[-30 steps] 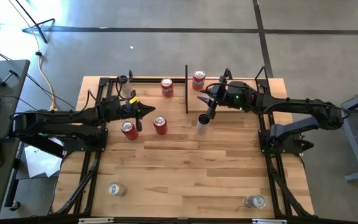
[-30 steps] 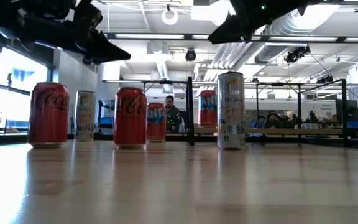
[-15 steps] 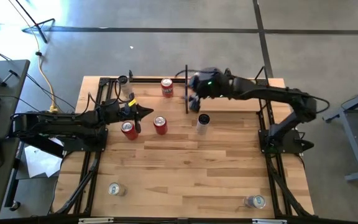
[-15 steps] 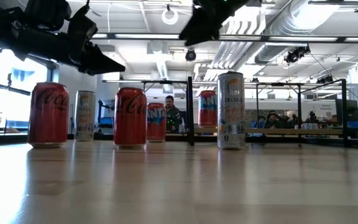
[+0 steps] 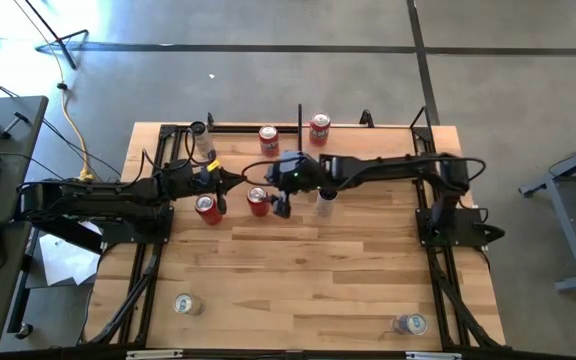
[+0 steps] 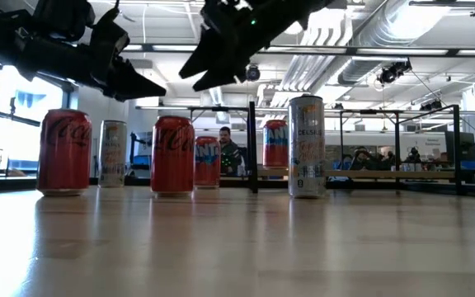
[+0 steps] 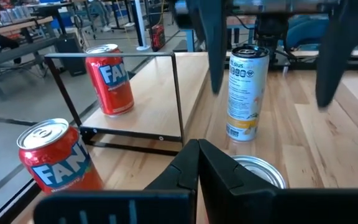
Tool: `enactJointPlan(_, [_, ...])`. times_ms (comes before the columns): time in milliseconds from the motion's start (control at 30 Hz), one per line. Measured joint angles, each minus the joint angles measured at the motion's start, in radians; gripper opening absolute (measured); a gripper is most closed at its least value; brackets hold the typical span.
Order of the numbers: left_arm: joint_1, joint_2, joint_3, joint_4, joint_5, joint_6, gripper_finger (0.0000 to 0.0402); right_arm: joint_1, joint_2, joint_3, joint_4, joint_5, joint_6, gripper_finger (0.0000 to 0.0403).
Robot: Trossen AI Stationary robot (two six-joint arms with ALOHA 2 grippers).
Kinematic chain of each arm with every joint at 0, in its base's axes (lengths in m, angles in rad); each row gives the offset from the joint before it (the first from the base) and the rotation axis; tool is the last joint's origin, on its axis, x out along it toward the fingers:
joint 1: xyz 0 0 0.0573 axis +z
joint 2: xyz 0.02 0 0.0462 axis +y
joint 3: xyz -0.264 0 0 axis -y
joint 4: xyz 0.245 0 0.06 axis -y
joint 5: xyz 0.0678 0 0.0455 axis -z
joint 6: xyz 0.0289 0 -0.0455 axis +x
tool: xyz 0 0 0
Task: Place canned beverage on shelf
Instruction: Put the right red black soda can on the shelf
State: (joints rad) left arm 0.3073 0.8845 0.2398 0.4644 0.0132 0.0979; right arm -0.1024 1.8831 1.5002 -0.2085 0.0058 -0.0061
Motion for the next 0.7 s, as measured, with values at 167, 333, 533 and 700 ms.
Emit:
enactJointPlan(167, [0.0,0.0,0.0,0.001,0.0,-0.008,0.0,-0.004,0.063,0.0,0.083,0.0,0.001,0.031])
enactJointPlan(333, [0.0,0.0,0.0,0.004,0.0,-0.01,0.0,-0.004,0.089,0.0,0.111,0.001,0.007,0.031])
enactJointPlan(533, [0.0,0.0,0.0,0.003,0.001,-0.011,0.0,-0.004,0.127,0.0,0.126,0.001,0.007,0.031])
enactJointPlan(700, [-0.001,0.0,0.0,-0.001,0.001,-0.015,0.0,-0.004,0.131,0.0,0.126,0.001,0.007,0.031])
